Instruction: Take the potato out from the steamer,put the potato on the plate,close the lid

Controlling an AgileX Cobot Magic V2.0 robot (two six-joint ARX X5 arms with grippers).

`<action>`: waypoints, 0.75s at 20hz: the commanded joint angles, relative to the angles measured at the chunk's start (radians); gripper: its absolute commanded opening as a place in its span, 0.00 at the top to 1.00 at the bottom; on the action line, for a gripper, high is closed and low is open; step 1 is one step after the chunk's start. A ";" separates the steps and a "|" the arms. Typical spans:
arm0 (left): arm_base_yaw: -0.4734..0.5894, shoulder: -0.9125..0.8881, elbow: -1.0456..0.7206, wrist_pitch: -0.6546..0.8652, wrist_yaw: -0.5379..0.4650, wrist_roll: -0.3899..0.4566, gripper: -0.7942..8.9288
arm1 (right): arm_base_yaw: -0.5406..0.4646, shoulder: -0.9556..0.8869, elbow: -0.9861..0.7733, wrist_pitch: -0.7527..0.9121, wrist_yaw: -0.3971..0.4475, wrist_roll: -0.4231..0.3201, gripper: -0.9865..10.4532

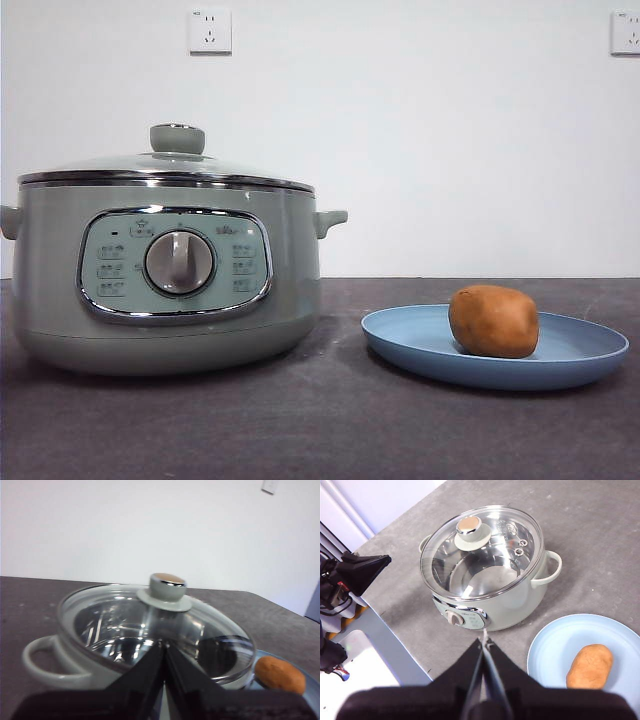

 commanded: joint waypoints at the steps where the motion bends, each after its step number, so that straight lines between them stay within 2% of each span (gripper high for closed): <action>1: 0.024 -0.027 -0.023 -0.024 0.000 -0.001 0.92 | 0.001 -0.001 0.001 0.005 -0.001 -0.004 0.91; 5: 0.061 -0.087 -0.060 -0.103 0.002 -0.003 0.92 | 0.001 -0.001 0.001 0.005 -0.001 -0.004 0.91; 11: 0.074 -0.150 -0.066 -0.303 -0.003 -0.003 0.92 | 0.001 -0.001 0.001 0.005 -0.001 -0.004 0.91; 15: 0.080 -0.150 -0.066 -0.304 -0.002 -0.002 0.92 | 0.001 -0.001 0.001 0.005 -0.001 -0.004 0.91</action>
